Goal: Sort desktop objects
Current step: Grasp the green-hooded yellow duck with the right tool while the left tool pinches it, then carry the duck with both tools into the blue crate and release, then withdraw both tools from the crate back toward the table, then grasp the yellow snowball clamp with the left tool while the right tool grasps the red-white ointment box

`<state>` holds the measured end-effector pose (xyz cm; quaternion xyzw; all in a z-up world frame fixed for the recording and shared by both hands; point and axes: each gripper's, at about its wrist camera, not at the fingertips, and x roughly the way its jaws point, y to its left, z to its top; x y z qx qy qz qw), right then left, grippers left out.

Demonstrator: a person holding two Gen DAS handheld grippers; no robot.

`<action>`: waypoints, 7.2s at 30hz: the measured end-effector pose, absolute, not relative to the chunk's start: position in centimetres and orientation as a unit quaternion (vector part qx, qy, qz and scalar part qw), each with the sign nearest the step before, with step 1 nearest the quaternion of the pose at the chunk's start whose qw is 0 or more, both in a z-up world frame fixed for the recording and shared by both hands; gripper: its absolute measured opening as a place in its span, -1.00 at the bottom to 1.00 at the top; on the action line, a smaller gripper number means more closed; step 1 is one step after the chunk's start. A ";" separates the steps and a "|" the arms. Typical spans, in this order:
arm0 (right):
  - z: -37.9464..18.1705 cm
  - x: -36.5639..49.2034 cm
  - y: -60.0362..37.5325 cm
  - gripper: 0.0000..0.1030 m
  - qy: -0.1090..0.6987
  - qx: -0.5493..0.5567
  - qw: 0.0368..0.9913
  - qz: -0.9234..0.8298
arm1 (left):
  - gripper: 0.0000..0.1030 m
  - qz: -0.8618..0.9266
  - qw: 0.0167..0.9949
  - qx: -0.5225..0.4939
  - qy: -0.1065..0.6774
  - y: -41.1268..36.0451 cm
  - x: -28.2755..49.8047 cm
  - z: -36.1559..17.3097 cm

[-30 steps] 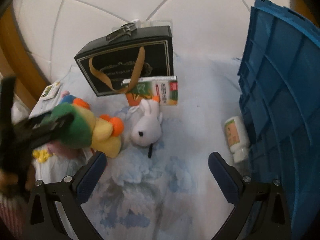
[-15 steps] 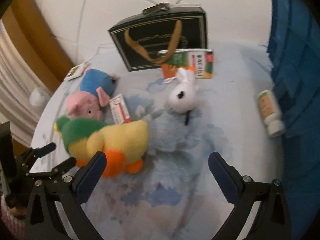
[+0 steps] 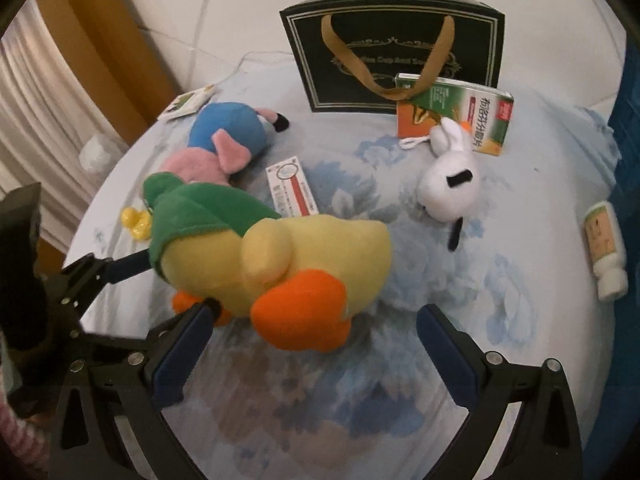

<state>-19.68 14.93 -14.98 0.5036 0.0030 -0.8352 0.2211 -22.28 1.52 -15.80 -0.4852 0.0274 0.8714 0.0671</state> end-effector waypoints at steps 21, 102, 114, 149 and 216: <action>-16.2 -21.8 14.4 0.68 0.025 0.489 0.212 -0.846 | 0.47 0.869 0.062 -0.487 0.067 2.6 -24.0 -17.3; 9.8 7.7 53.5 1.00 -0.068 0.233 -0.143 -0.959 | 0.42 0.899 0.346 -0.207 0.172 42.9 -2.5 9.6; 11.3 7.9 49.1 1.00 -0.031 0.213 -0.125 -0.968 | 0.57 0.932 0.296 -0.187 0.096 34.3 -3.5 10.4; 0.7 -1.7 20.9 1.00 -0.047 0.302 0.039 -0.951 | 0.57 0.932 0.044 -0.356 0.053 -6.5 -11.5 -1.9; -24.6 -15.0 14.5 0.32 0.050 0.606 0.148 -0.780 | 0.44 0.825 0.020 -0.560 0.074 -9.4 -23.8 -18.6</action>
